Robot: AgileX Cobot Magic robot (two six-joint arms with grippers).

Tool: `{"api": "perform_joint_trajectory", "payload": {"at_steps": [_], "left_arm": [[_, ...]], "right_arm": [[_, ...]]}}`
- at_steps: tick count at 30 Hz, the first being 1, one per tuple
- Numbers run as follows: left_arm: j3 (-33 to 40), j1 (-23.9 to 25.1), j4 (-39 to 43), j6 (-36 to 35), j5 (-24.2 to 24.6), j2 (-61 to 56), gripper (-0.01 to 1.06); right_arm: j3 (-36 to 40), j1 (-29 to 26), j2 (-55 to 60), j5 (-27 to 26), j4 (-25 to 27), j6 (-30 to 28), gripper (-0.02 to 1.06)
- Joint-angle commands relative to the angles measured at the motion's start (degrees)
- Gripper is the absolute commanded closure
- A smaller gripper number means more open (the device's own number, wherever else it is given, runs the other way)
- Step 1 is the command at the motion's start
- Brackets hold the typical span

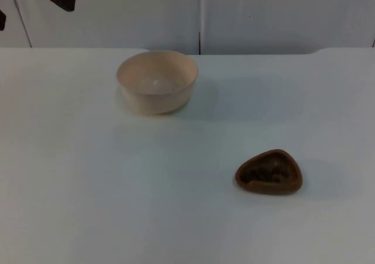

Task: Pick up the bowl with the left hand and pour the coffee beans from the cup into the bowl with the right hand.

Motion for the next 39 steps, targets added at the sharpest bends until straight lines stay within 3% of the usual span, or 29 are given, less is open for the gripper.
{"api": "perform_joint_trajectory", "payload": {"at_steps": [1,11,16,20,39], "left_arm": [[-1.0,-0.6,-0.6,-0.4,-1.0,0.9,0.00],[-6.9,-3.6,-0.6,-1.4,-0.6,7.9,0.00],[-12.0,-4.4,1.9,-5.3,0.6,13.1,0.00],[-17.4,-4.9,7.2,-11.3,4.3,18.5,0.00],[-34.1,-4.9,7.7,-24.5,11.0,35.9,0.00]], "right_arm": [[0.1,-0.3,-0.1,-0.6,-0.2,-0.6,-0.01],[0.1,-0.3,-0.1,-0.6,-0.2,-0.6,-0.01],[0.1,-0.3,-0.1,-0.6,-0.2,-0.6,-0.01],[0.1,-0.3,-0.1,-0.6,-0.2,-0.6,-0.01],[0.1,-0.3,-0.1,-0.6,-0.2,-0.6,-0.01]]}}
